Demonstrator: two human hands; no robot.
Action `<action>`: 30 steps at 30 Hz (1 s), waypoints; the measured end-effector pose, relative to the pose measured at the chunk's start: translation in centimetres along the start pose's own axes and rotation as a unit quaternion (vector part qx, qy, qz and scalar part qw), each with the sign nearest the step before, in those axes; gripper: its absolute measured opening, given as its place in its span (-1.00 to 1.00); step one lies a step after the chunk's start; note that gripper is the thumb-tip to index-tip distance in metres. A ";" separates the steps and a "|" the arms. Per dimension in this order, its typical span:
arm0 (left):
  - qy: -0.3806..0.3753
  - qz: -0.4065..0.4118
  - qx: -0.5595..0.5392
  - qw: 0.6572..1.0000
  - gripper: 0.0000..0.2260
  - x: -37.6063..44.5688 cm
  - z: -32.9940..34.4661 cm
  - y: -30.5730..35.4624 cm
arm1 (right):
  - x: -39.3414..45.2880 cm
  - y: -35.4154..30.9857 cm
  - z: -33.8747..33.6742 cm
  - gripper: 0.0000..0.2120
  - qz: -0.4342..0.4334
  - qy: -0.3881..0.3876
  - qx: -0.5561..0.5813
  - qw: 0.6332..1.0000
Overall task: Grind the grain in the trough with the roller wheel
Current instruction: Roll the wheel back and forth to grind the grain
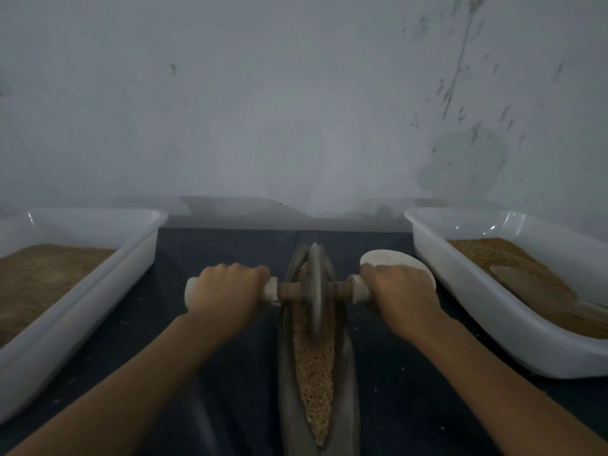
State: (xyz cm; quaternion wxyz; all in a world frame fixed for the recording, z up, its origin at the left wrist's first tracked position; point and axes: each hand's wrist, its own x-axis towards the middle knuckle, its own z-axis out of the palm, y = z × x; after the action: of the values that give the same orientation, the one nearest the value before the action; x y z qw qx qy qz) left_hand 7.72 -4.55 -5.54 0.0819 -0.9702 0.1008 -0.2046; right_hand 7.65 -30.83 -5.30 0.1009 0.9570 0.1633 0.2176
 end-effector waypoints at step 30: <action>-0.028 0.024 -0.001 0.999 -0.77 -6.7 -2.6 -0.6 | -6.8 -1.7 -2.7 -0.53 -0.028 0.088 0.015 0.996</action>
State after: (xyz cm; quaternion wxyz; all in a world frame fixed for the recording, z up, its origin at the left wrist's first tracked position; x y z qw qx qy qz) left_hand 0.73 -2.72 -5.64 0.0886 -0.9728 0.1223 -0.1755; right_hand 0.21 -31.33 -5.97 0.0783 0.9303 0.2019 0.2960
